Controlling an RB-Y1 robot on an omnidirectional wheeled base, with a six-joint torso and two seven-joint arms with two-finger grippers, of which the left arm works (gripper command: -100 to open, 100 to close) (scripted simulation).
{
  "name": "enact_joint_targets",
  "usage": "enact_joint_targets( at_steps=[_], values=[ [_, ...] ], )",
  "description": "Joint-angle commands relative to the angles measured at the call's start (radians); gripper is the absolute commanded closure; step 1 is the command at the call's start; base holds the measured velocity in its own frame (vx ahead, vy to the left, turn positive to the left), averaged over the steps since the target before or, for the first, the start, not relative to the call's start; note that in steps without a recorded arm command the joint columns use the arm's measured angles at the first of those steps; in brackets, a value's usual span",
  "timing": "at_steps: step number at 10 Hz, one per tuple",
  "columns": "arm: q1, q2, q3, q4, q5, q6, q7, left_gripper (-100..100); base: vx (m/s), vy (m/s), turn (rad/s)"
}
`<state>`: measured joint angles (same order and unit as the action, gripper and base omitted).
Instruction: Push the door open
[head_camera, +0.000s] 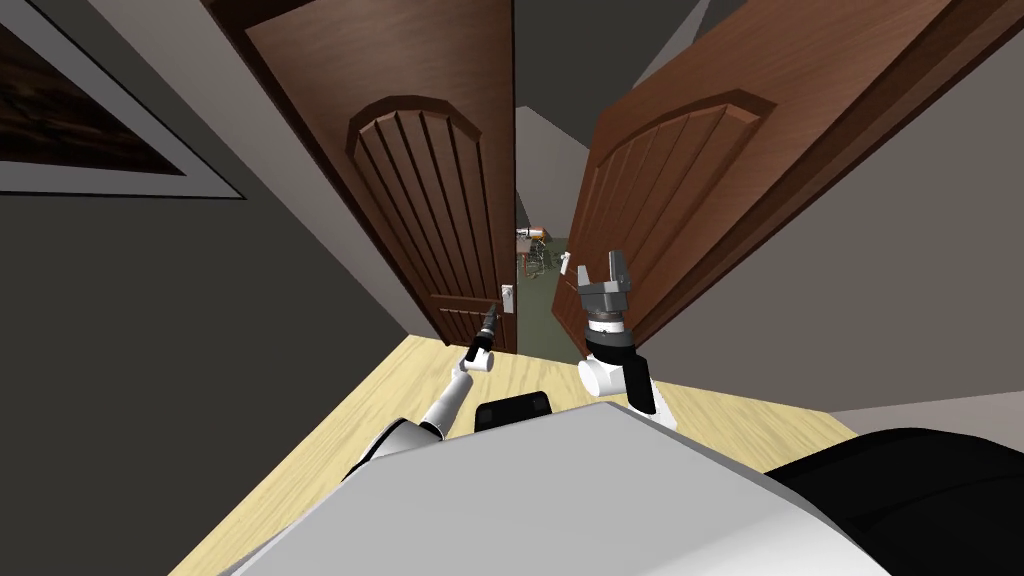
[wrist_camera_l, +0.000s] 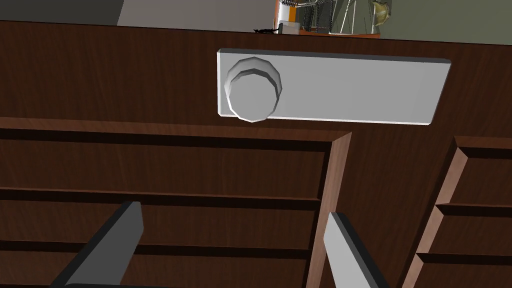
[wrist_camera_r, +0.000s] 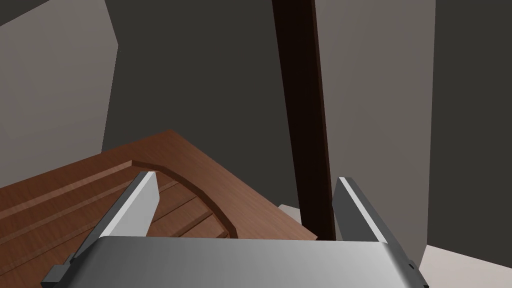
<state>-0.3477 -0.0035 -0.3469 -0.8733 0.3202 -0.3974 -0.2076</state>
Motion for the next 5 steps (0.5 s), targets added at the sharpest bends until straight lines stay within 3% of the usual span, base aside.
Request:
enact_joint_targets(
  at_steps=[1,3,5],
  values=[
    [-0.017,0.017,0.005,0.026,0.001,-0.01,0.004,-100,0.189,-0.069,-0.013],
    [-0.019,0.024,0.01,0.03,0.002,-0.01,0.005,-100,0.207,-0.077,-0.026],
    [-0.022,0.014,0.015,0.034,0.002,-0.011,0.005,-100,0.188,-0.072,-0.023]
  ],
)
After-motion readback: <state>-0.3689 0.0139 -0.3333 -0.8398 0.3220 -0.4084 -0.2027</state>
